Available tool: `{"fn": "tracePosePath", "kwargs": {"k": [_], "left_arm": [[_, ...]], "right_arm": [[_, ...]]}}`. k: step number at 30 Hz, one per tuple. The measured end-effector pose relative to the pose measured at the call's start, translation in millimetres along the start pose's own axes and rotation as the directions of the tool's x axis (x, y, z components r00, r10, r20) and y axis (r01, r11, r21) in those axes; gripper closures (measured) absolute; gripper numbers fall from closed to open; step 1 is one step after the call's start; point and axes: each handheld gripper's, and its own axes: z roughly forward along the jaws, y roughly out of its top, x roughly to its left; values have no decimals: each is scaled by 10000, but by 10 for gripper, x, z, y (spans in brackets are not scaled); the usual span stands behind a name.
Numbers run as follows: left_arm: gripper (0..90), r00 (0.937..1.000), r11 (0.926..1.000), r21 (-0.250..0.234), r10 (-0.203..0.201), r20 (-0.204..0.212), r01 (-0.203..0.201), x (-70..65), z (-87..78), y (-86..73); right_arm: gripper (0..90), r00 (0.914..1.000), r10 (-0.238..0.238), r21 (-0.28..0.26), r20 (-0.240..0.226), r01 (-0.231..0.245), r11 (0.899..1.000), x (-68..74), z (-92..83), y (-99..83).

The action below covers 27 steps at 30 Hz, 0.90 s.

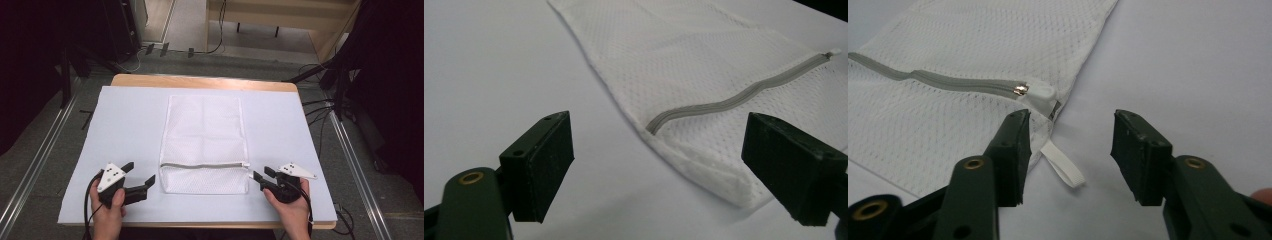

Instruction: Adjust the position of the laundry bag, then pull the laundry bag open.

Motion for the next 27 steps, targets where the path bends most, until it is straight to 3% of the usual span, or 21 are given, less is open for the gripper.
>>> {"fn": "tracePosePath", "kwargs": {"k": [4,5,8,11,13,20,21,22,25,26,27], "left_arm": [[135,9990,10000,33,7,451,-9,-115,96,66],[140,9969,9999,106,-87,787,78,-183,170,108],[145,9940,9998,146,-112,1084,96,-285,279,178],[153,9924,9997,210,-148,1218,123,-350,340,225],[233,9917,9994,327,-184,1270,144,-452,437,276],[225,9896,9968,797,-154,1429,40,-647,639,349],[215,9839,9962,870,-104,1786,-52,-708,705,371],[215,9851,9959,894,-35,1717,-121,-753,740,381],[354,9897,9948,1001,43,1434,-188,-837,814,406],[354,9902,9945,1034,49,1397,-195,-869,850,417],[450,9895,9946,1034,-33,1447,-118,-928,920,429]], "right_arm": [[474,9996,184,42,-231,-183,9998,-12,40,-5],[470,9996,150,48,-239,-149,9999,-7,67,-4],[473,9995,7,166,-319,-2,9999,22,108,1],[484,9992,-284,258,-293,292,9992,36,135,14],[488,9990,-210,224,-385,219,9995,22,161,47],[490,9980,-296,264,-560,311,9992,31,216,62],[490,9973,-369,255,-641,386,9989,27,227,69],[490,9971,-387,260,-658,405,9988,24,232,72],[491,9960,-406,288,-793,430,9987,26,249,76],[490,9954,-478,365,-833,510,9980,32,261,75],[481,9953,-569,522,-783,611,9968,38,298,64]]}}
